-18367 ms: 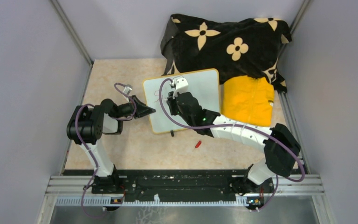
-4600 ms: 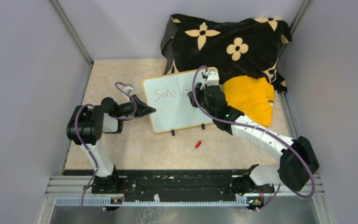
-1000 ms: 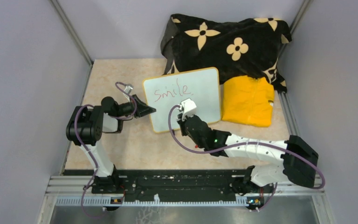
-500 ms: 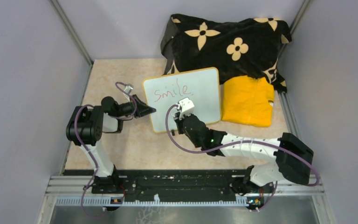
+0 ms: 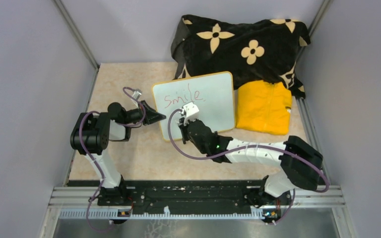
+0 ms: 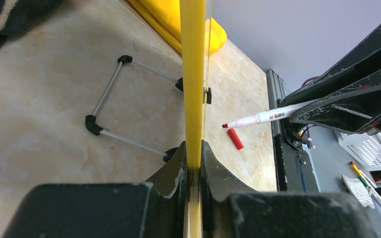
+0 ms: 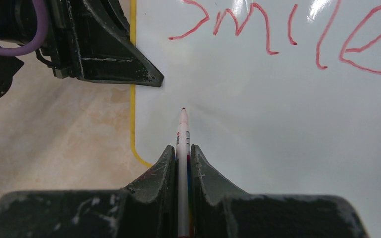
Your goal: Write a sentence on the whiteboard
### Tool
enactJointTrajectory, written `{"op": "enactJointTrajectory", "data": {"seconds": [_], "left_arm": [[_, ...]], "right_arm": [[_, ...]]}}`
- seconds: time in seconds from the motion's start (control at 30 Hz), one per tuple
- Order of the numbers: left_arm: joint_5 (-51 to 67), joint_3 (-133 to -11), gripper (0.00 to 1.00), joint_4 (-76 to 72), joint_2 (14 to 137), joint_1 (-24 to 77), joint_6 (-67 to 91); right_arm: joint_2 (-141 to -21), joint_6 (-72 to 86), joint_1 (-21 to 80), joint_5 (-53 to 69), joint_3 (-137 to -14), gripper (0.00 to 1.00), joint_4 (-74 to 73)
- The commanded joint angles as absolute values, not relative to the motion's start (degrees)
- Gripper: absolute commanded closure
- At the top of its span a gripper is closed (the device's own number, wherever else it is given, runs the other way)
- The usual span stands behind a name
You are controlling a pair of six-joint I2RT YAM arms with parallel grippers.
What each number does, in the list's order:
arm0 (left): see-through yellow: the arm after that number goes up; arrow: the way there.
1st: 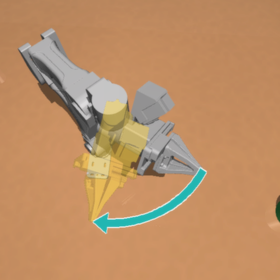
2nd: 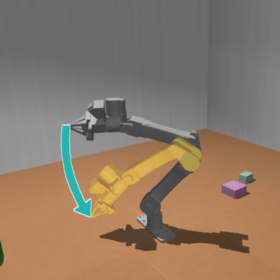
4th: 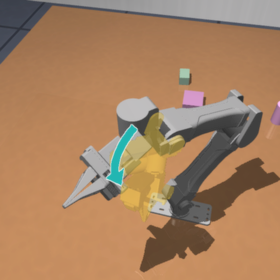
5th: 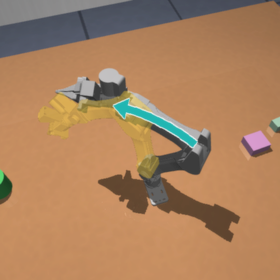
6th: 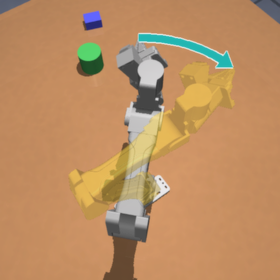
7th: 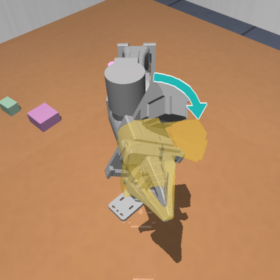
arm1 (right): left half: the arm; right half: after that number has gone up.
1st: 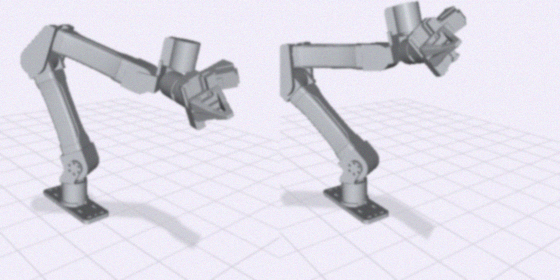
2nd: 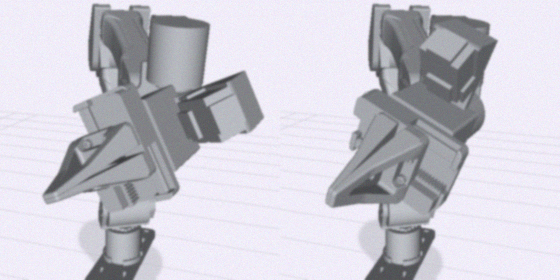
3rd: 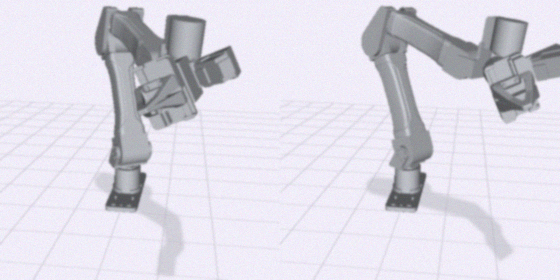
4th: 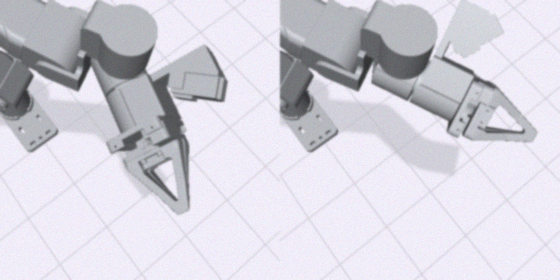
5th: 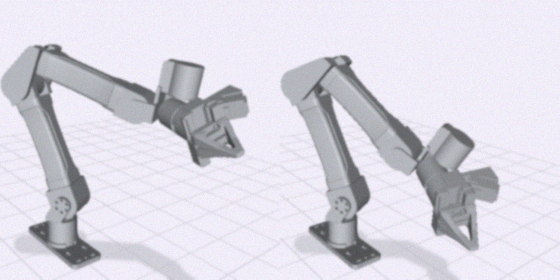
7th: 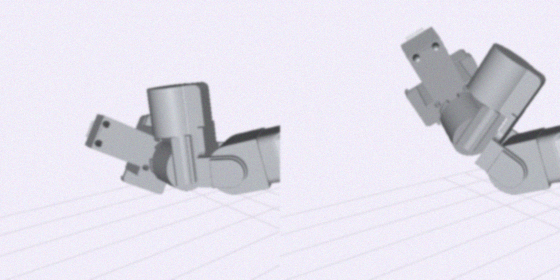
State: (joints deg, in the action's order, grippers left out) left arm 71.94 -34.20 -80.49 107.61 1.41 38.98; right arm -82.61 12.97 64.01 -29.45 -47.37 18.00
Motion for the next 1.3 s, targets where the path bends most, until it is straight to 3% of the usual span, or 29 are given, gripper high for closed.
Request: {"op": "enactJointTrajectory", "data": {"seconds": [0.0,1.27], "left_arm": [[70.9,-34.6,1.0,-77.9,108.5,1.7,36.0],[70.7,-34.6,1.0,-77.5,108.6,1.7,35.9]], "right_arm": [[-83.5,13.9,64.2,-27.3,-51.0,1.0,21.7],[-88.2,15.3,64.8,-32.0,-53.7,1.0,15.4]]}}
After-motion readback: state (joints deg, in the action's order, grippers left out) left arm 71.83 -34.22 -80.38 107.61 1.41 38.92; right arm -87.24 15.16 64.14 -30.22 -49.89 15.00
